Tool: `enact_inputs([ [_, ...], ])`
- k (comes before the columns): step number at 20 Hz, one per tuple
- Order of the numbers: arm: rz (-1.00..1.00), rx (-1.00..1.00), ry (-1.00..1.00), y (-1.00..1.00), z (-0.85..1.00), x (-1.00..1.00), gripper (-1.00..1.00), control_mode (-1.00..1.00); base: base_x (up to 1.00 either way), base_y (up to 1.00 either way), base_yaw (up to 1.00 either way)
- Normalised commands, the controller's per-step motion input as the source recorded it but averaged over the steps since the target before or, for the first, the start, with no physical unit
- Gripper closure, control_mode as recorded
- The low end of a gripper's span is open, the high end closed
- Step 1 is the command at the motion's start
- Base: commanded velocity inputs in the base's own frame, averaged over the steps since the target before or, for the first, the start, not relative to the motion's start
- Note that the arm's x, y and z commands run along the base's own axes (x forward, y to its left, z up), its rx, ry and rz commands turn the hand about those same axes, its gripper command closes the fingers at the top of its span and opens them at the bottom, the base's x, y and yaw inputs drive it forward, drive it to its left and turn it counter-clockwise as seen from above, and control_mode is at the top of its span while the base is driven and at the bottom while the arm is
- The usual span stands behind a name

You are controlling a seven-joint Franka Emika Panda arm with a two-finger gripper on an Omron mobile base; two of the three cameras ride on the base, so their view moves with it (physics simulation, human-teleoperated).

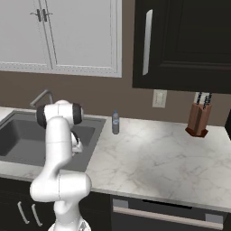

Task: Turn on the sink faucet. Then move the garlic from the counter to the sink. Turn off the sink. Move the vegetable from the sink to the pot next to the stove. Finally move the pot to the rear right burner.

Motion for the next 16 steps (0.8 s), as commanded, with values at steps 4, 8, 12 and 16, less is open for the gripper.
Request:
enact_inputs([
  [4, -0.08, 0.03, 0.00, -0.47, -0.11, -0.64, 1.00, -1.00, 0.00, 0.00, 0.00],
  [8, -0.07, 0.01, -0.02, -0.18, 0.03, -0.39, 1.00, -1.00, 0.00, 0.00, 0.00],
  [12, -0.06, 0.00, -0.09, 0.00, 0.42, -0.13, 1.00, -1.00, 0.00, 0.00, 0.00],
  [16, -0.06, 0.00, -0.09, 0.00, 0.55, -0.15, 1.00, -1.00, 0.00, 0.00, 0.00],
])
